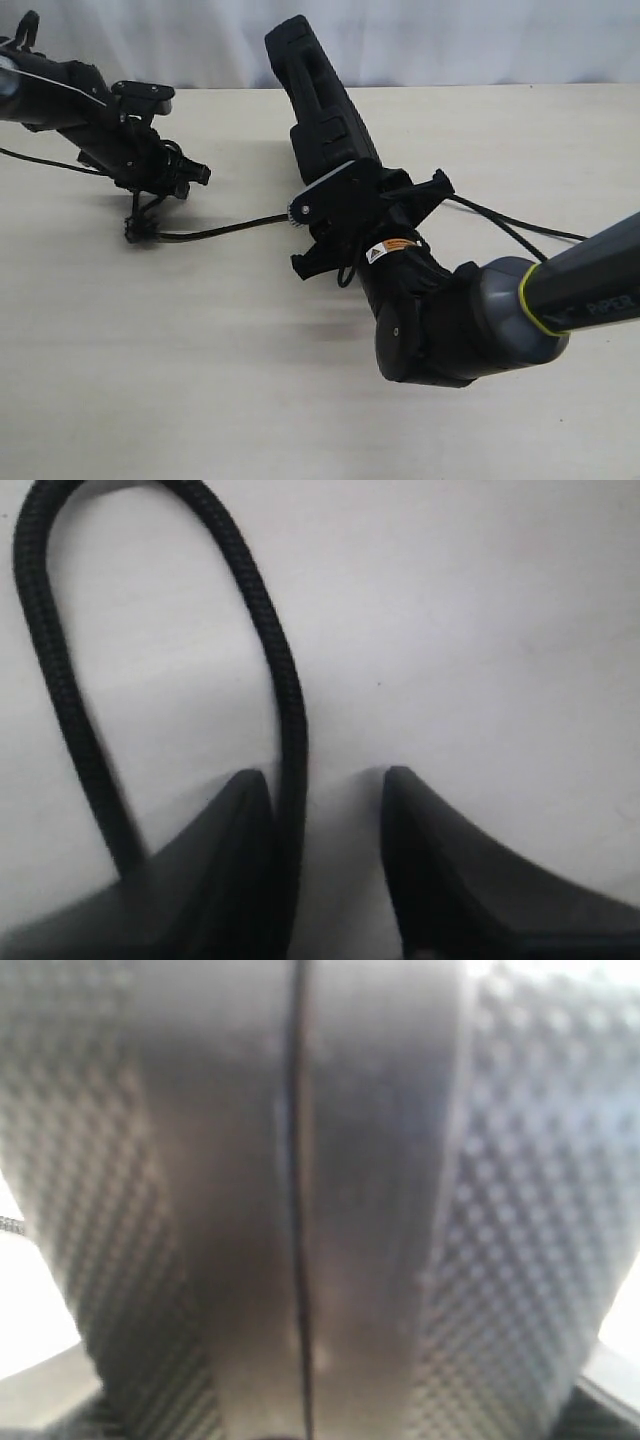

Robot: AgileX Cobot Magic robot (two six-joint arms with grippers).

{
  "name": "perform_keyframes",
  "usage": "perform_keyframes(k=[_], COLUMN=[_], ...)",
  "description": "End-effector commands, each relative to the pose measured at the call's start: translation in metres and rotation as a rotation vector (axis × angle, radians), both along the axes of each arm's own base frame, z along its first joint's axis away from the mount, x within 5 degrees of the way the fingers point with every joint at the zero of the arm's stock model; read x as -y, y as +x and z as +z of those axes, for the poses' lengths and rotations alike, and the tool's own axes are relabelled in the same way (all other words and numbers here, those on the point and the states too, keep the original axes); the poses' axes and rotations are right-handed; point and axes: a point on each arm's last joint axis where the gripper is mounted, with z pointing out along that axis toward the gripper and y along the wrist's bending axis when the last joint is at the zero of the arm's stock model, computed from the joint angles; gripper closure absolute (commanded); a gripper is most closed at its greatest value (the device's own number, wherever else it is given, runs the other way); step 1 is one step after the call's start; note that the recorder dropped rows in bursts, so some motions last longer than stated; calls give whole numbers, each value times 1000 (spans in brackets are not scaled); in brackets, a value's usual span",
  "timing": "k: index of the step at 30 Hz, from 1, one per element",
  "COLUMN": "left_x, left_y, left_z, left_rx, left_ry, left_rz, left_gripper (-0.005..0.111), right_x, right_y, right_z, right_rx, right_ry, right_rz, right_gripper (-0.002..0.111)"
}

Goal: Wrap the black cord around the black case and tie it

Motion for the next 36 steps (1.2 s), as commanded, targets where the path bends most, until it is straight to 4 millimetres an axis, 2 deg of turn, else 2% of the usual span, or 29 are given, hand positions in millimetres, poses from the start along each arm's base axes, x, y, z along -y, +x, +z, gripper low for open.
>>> perform_keyframes(k=[1,2,4,5,7,8,10,13,16,21,24,25,30,33,36], left_x=[1,1,1,0,5,14,42,70,83,85,96,97,88,67,67], left_y=[-6,-5,-10,-24,-59,-86,-111,-126,-133,-133,-138,-138,-135,-128,-127], left_z=[-16,-13,17,34,43,48,57,68,66,67,66,66,65,66,68], left_rx=[-71,-58,11,139,318,390,485,673,708,721,747,746,734,731,786], left_ry=[5,11,56,64,193,286,365,415,379,344,353,353,387,456,536], left_rz=[-25,-36,-145,-141,-188,-252,-434,-505,-661,-652,-790,-795,-796,-785,-890], left_gripper=[107,107,107,107,107,107,107,107,107,107,107,107,107,107,107], right_x=[-4,-4,-4,-1,0,-3,-3,-3,-3,-3,-3,0,14,15,14], right_y=[-9,-9,-9,-6,-1,1,1,0,-1,0,-1,0,4,6,5], right_z=[-18,-18,-18,-18,-18,-18,-18,-19,-19,-18,-20,-20,-18,-16,-16], right_rx=[-185,-187,-187,-189,-205,-213,-211,-218,-209,-164,-140,-142,-133,-108,-109], right_ry=[37,37,37,54,103,141,136,89,37,-82,-284,-302,-330,-332,-357], right_rz=[37,37,37,20,53,112,117,140,165,209,302,275,106,91,111], right_gripper=[104,104,104,104,104,104,104,104,104,104,104,104,104,104,104])
